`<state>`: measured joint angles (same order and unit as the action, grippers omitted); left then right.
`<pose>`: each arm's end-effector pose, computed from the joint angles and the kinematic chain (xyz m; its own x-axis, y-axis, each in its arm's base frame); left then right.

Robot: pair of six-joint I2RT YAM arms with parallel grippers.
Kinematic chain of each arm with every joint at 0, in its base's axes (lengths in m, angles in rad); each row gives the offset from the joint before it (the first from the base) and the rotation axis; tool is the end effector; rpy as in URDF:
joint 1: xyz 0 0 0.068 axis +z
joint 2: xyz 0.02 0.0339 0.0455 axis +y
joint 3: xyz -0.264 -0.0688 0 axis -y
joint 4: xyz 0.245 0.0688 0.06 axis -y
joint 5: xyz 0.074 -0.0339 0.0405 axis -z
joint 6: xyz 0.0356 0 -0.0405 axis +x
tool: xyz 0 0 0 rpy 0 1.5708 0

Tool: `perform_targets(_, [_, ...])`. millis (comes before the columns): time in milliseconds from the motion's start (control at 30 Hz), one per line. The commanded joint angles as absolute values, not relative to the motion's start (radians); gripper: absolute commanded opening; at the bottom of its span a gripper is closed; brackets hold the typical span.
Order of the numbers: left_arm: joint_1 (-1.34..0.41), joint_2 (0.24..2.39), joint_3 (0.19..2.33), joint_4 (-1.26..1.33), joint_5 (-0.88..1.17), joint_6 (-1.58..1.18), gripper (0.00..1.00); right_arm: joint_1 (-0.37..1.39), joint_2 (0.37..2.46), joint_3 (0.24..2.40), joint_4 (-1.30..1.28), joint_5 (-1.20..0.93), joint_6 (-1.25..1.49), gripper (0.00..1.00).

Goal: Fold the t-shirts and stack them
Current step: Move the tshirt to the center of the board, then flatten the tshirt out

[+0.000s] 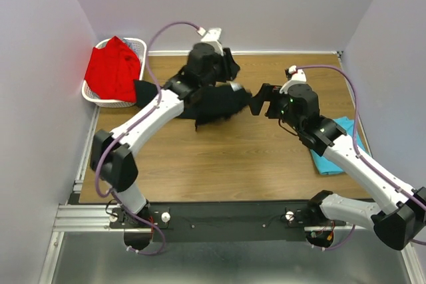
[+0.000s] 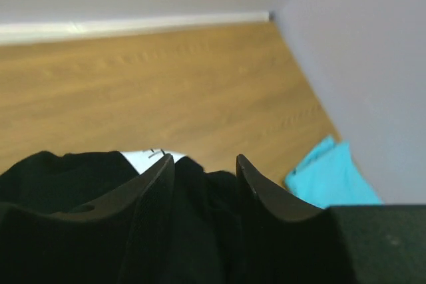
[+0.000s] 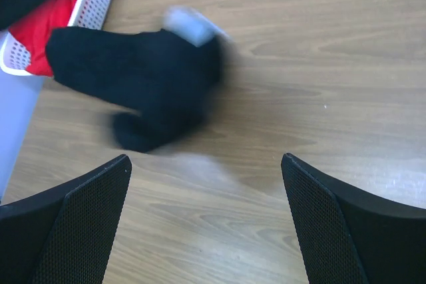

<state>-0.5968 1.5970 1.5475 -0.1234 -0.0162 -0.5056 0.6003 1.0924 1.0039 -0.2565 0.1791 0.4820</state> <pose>0.3167 -0.2145 0.4064 -0.3903 -0.3203 -0.8632 0.4112 0.7782 -0.4747 0.2102 0.1362 0.3491 -0.4408 0.2510 -0.8618 -0.2406 0.8919 0.3829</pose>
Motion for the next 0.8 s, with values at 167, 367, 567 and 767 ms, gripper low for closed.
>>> perform_targets(167, [-0.548, 1.68, 1.556, -0.3, -0.21, -0.583, 0.51, 0.6, 1.175, 0.942, -0.267, 0.117, 0.509, 1.0])
perform_targets(367, [-0.381, 1.588, 1.303, -0.25, -0.218, -0.649, 0.43, 0.638, 1.391, 0.977, -0.206, 0.072, 0.508, 1.0])
perform_targets(567, [-0.308, 1.551, 1.158, -0.216, -0.166, -0.67, 0.4, 0.738, 1.641, 1.139, -0.147, 0.167, 0.465, 0.97])
perform_targets(767, [-0.284, 1.508, 1.105, -0.212, -0.163, -0.664, 0.41, 0.819, 1.819, 1.262, -0.126, 0.192, 0.479, 0.93])
